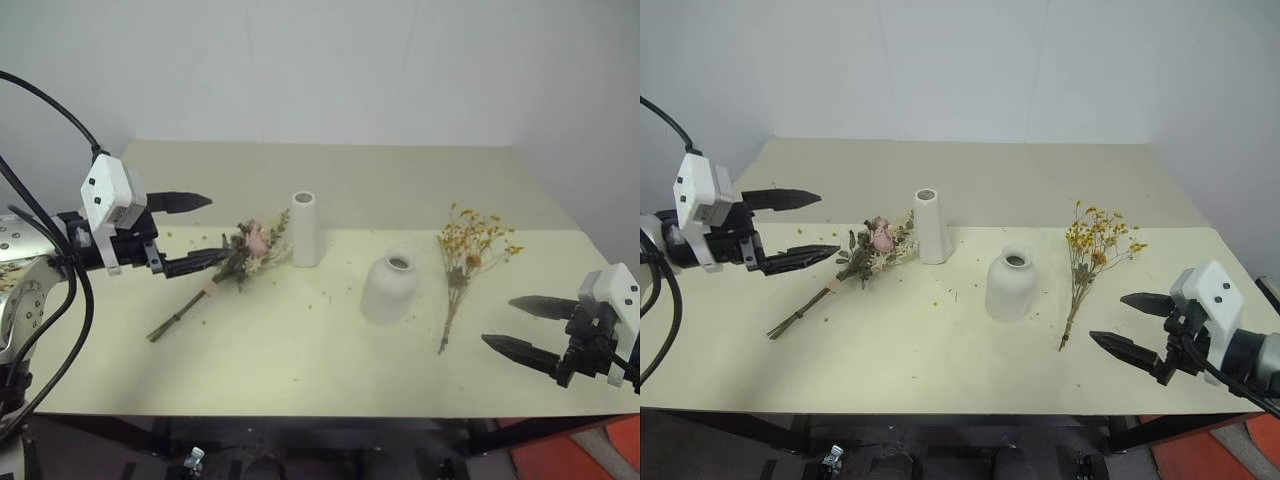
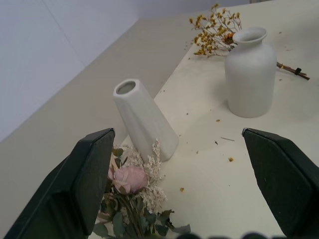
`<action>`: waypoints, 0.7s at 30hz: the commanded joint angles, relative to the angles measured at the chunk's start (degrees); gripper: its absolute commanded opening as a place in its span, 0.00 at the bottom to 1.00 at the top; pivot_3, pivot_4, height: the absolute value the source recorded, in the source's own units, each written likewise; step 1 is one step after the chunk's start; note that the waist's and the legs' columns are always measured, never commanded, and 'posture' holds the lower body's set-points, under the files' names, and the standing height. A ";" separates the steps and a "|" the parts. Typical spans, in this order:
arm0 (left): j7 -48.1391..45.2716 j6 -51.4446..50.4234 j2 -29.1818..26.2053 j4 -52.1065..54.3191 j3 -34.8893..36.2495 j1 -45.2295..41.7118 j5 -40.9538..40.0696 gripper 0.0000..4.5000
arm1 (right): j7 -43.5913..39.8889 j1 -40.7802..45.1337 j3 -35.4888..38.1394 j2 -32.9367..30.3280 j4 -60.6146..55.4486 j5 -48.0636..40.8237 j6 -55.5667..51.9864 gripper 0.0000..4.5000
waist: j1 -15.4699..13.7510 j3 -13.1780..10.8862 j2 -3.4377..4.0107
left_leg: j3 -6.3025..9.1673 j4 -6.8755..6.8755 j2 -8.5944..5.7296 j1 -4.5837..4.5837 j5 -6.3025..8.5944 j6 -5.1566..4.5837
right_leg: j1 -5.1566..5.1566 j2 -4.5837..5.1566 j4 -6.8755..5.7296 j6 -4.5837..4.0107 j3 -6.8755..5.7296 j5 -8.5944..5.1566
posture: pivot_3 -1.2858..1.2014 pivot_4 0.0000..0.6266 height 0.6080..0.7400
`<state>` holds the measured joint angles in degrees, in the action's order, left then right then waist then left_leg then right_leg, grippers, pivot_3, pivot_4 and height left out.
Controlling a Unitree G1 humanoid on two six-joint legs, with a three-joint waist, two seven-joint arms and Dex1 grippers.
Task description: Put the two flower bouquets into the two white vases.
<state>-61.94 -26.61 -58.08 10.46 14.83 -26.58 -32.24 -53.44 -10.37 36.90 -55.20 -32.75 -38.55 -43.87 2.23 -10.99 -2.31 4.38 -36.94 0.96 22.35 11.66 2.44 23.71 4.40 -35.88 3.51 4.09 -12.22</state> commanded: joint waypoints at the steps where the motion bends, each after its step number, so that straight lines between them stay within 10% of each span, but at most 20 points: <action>1: 2.18 0.42 -0.43 1.31 1.97 -0.55 0.87 1.00 | 0.61 1.13 2.48 -0.92 -0.92 -1.83 -0.95 1.00 | 0.03 0.00 0.00 | 0.00 0.00 0.00 0.00 0.00 0.00 | 0.00 0.00 0.00 0.00 0.00 0.00 | 0.52 0.24 1.00; 12: 7.32 -0.73 -1.29 5.31 3.68 1.82 3.66 1.00 | 2.55 5.42 -1.35 -1.12 0.20 -2.86 -1.09 1.00 | 0.08 0.00 0.00 | -0.01 0.01 -0.01 0.28 0.00 0.00 | 0.34 0.01 -0.04 0.02 0.01 0.02 | 0.52 0.24 1.00; 21: 13.80 -18.73 -5.27 0.61 -12.83 -9.91 13.78 1.00 | 8.37 15.55 -5.95 -0.86 -0.34 -10.92 -7.38 1.00 | -0.01 -0.01 -0.01 | 0.00 0.01 -0.01 0.24 0.00 0.00 | 0.37 -0.02 -0.13 0.01 0.03 0.01 | 0.52 0.24 1.00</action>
<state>-48.95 -41.84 -62.93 13.23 4.94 -32.65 -21.18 -46.70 4.00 31.79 -55.24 -32.14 -48.27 -49.88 2.22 -10.99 -2.33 4.40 -36.94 0.94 22.59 11.66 2.44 24.05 4.37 -36.00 3.51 4.10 -12.21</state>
